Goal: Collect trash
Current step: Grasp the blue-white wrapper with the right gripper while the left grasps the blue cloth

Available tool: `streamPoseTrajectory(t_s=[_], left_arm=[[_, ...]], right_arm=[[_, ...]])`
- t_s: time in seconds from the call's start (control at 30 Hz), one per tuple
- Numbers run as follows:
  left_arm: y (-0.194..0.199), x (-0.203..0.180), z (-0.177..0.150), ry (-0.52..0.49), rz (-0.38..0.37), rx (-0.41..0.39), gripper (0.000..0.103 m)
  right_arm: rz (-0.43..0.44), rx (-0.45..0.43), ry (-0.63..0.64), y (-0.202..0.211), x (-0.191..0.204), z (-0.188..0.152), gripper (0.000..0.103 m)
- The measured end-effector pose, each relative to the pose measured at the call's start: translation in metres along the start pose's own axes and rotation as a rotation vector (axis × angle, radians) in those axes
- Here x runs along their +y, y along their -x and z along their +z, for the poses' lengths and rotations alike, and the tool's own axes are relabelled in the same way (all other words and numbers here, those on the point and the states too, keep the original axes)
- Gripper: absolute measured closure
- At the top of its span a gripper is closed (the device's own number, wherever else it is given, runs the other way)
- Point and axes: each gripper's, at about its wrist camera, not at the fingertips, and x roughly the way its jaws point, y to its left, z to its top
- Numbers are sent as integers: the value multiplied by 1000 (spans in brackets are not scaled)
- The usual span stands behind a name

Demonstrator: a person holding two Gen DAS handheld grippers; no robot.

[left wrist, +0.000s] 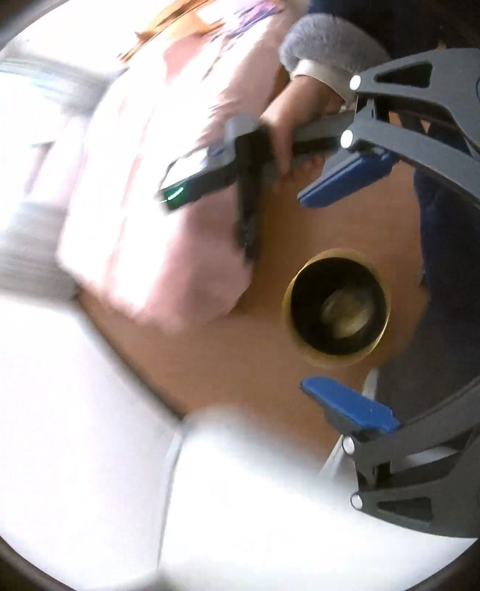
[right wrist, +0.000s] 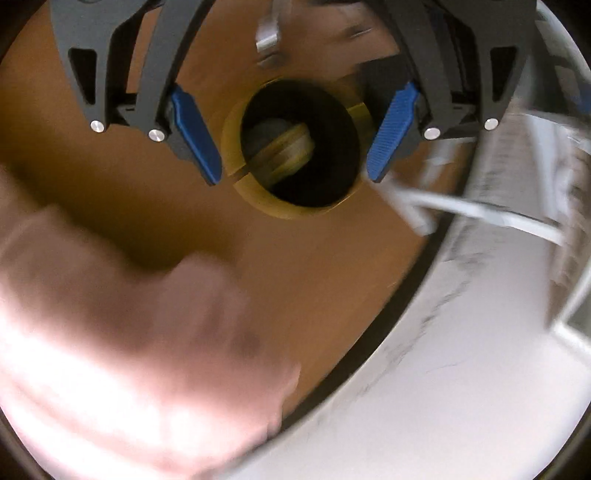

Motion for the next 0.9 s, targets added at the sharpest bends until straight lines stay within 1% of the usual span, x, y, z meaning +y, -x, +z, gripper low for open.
streamPoseTrajectory(t_s=[0.03,0.07,0.1,0.13,0.17,0.2,0.23,0.27,0.3,0.33,0.37,0.4,0.43,0.5,0.57,0.63,0.7,0.77,0.83,0.87,0.9], left_arm=[[28,17,-2,27,69,-48,11],[56,38,-6,69,133,-95,10],[83,61,-12,123,202,-134,10],[101,77,-17,165,248,-159,10],[127,103,-28,235,313,-193,9],[143,121,-37,283,357,-209,8],[166,147,-53,354,433,-224,8],[186,173,-72,423,518,-227,8],[204,198,-92,488,607,-220,8],[218,220,-111,546,686,-201,8],[228,236,-125,591,740,-179,8],[243,259,-146,660,802,-157,8],[251,271,-159,695,818,-157,8],[271,299,-187,784,831,-158,8],[277,313,-195,819,814,-162,8],[271,327,-196,813,800,-155,8],[267,333,-191,791,783,-144,8],[256,345,-184,759,752,-128,8],[243,355,-172,714,745,-94,8],[237,360,-170,699,751,-69,8],[227,369,-166,688,748,-28,8]], right_arm=[[-45,-61,30,14,5,2,23],[-87,-150,50,35,15,6,21],[-101,-209,58,49,23,7,16],[-108,-295,74,71,37,8,14],[-101,-373,103,92,55,8,10],[-93,-432,144,108,75,7,7],[-84,-467,181,119,90,4,7],[-66,-503,237,131,115,2,7],[-48,-515,274,136,133,1,7],[-15,-517,325,142,161,1,7],[25,-516,358,146,182,1,7],[101,-511,403,151,215,-1,7],[150,-507,430,154,236,-2,7],[275,-467,520,158,293,-7,7],[351,-435,586,159,337,-11,7],[435,-387,642,158,385,-14,7],[491,-324,673,153,431,-17,8],[515,-274,680,149,463,-21,10],[520,-220,671,136,496,-19,11],[516,-197,671,130,506,-18,12],[503,-168,673,118,517,-18,16]])
